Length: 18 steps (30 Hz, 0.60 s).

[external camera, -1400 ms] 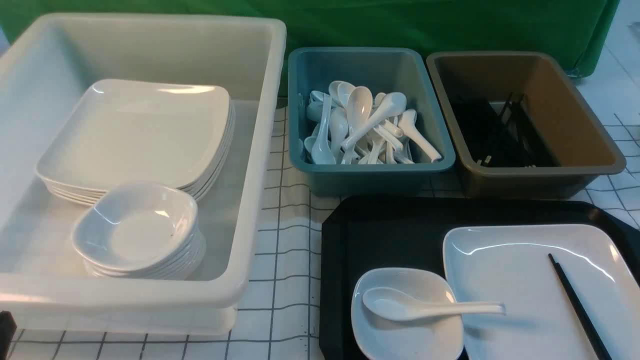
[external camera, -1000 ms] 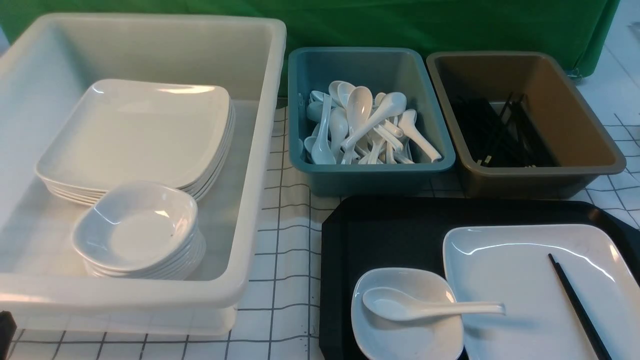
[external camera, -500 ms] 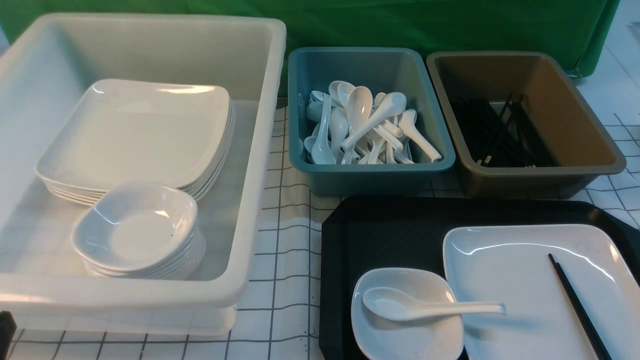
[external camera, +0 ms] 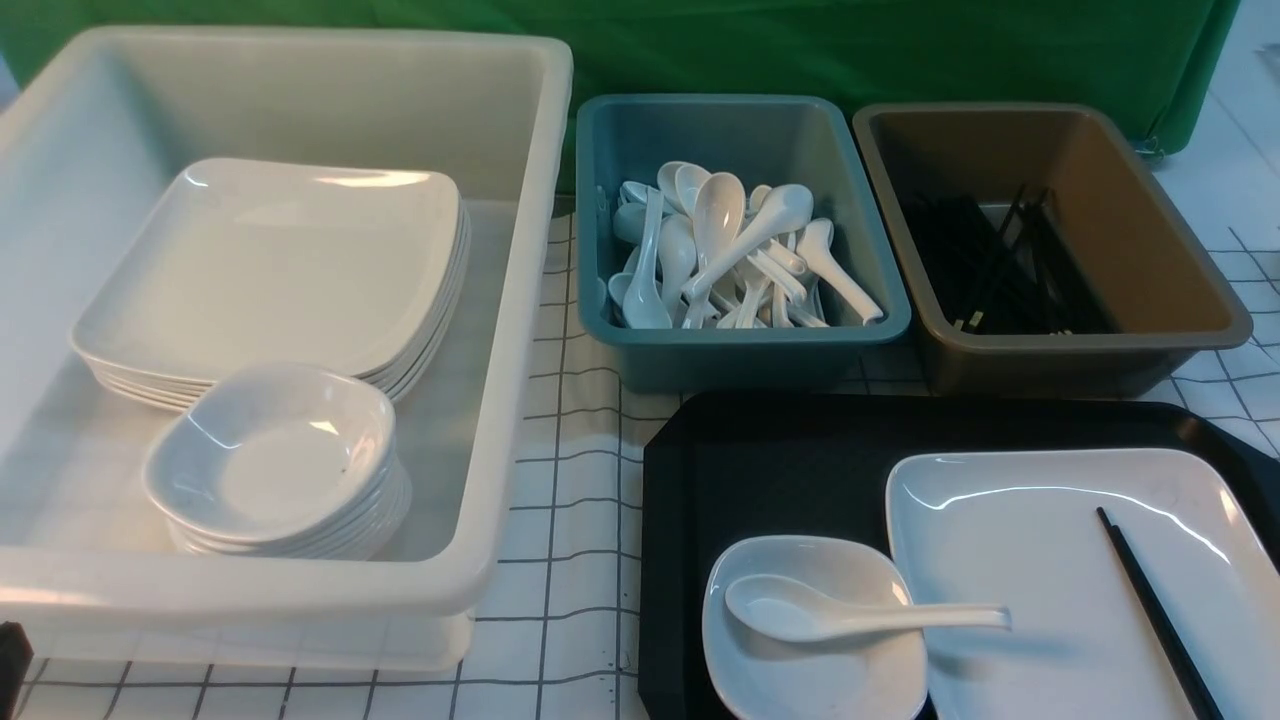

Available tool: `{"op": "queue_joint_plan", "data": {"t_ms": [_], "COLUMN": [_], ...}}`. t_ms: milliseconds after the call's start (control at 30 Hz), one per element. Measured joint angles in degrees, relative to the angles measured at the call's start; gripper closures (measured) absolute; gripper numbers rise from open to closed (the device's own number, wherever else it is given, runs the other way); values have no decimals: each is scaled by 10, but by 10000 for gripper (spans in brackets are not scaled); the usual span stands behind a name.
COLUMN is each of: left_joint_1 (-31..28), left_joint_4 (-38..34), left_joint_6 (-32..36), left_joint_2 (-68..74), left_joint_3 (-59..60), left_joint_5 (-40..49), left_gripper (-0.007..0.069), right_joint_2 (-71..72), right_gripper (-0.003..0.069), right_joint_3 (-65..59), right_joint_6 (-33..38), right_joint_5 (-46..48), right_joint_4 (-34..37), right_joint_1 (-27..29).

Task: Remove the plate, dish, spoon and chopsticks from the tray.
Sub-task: Use the right arm to grab a pair of chopsticks from the plate

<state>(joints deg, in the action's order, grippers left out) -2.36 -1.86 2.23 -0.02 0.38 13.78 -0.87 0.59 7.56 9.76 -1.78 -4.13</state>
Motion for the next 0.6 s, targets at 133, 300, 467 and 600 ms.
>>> {"op": "queue_joint_plan", "data": {"t_ms": [133,300,467,600], "left_joint_1": [0,0,0,0], "left_joint_4": [0,0,0,0], "left_joint_6": [0,0,0,1], "left_joint_2": [0,0,0,0], "left_joint_3": [0,0,0,0], "left_joint_5": [0,0,0,0], "left_gripper": [603,603,603,603], "right_joint_2": [0,0,0,0], "right_gripper": [418,418,418,418], "right_joint_3": [0,0,-2,-4], "right_joint_6": [0,-1,-136,-313], "right_joint_5": [0,0,-15,-24], "right_joint_4": [0,1,91,179], "right_joint_1": [0,0,0,0]}}
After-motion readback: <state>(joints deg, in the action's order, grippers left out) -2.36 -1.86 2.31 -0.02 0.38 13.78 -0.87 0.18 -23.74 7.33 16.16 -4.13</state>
